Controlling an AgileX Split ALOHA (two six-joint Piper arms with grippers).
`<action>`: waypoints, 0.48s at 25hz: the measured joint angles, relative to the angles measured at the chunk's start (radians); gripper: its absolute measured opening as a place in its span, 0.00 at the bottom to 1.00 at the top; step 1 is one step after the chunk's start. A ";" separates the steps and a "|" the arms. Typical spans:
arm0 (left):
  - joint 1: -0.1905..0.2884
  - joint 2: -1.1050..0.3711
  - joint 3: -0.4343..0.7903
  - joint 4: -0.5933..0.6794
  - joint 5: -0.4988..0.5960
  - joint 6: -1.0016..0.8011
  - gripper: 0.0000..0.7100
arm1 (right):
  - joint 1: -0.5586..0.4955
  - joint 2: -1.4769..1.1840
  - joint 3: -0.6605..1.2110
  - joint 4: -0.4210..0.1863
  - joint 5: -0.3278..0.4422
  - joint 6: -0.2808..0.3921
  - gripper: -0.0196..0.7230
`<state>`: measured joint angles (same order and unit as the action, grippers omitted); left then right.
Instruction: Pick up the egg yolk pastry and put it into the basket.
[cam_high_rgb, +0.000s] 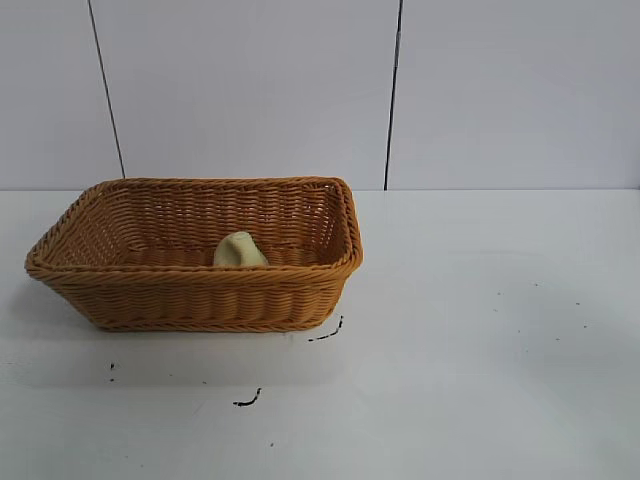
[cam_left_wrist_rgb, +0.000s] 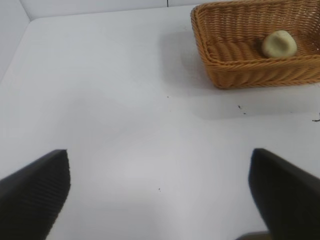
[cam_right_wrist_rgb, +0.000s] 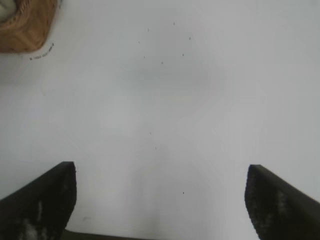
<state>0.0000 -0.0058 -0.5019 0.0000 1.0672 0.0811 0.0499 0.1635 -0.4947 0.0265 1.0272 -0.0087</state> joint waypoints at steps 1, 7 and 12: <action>0.000 0.000 0.000 0.000 0.000 0.000 0.98 | 0.000 -0.049 0.000 0.000 0.000 0.000 0.91; 0.000 0.000 0.000 0.000 0.000 0.000 0.98 | 0.000 -0.166 0.004 0.000 0.001 0.000 0.91; 0.000 0.000 0.000 0.000 0.000 0.000 0.98 | 0.000 -0.166 0.004 0.000 0.001 0.000 0.91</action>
<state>0.0000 -0.0058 -0.5019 0.0000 1.0672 0.0811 0.0499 -0.0030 -0.4905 0.0265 1.0283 -0.0087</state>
